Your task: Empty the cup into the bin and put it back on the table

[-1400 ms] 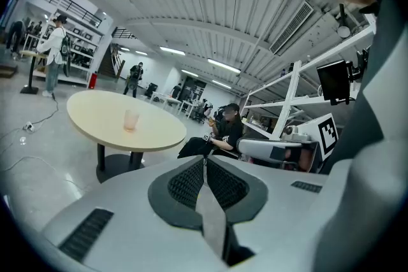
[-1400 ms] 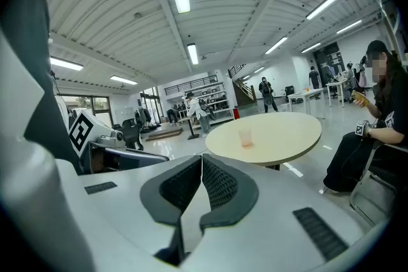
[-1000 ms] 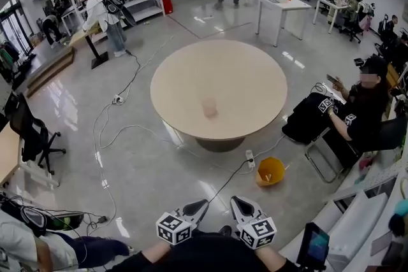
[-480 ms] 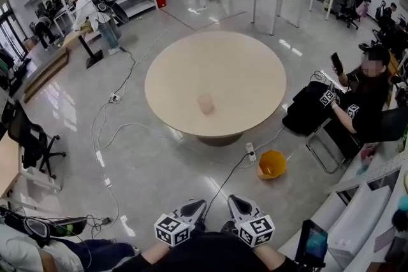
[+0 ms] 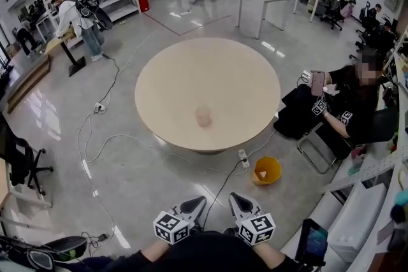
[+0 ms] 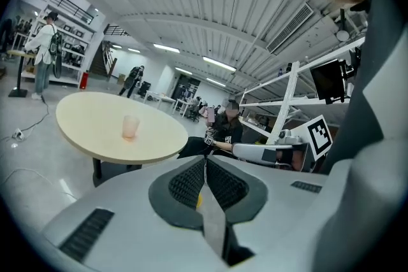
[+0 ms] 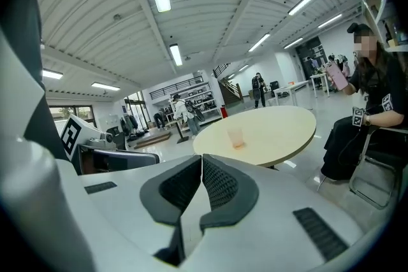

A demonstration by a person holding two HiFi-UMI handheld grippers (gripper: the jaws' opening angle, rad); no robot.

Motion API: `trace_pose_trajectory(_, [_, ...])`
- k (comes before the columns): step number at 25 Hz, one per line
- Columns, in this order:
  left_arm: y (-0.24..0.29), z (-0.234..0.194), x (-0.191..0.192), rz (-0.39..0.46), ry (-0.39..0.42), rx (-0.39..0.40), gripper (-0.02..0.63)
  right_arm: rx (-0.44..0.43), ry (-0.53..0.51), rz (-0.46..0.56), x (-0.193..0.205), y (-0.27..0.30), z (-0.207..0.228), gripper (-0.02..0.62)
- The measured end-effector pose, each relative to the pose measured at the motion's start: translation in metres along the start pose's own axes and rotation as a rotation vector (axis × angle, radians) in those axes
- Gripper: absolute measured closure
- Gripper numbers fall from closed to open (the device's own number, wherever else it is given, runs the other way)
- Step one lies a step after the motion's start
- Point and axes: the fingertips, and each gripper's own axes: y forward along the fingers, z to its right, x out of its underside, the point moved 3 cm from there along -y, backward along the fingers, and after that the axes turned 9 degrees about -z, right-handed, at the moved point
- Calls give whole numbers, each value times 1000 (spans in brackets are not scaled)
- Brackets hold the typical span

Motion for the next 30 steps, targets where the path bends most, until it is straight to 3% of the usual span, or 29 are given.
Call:
trace_pose_trajectory(12, [-2,-83,-20,-50,1,121,577,117,64,-8,-13,70,-17,578])
trace_pose_trajectory(20, [13,-99,-20,-77,-19,175,577,168,88,-37,-10,79,-14,578])
trace_pose_trajectory(25, [36,-106,-24,-96,-27,174,577,153,110,-54,-9,92,7,578])
trace_pose_trajectory(30, [64,-114,-40,-91,-32,110,577,88,103,-55,-22,109,42,578])
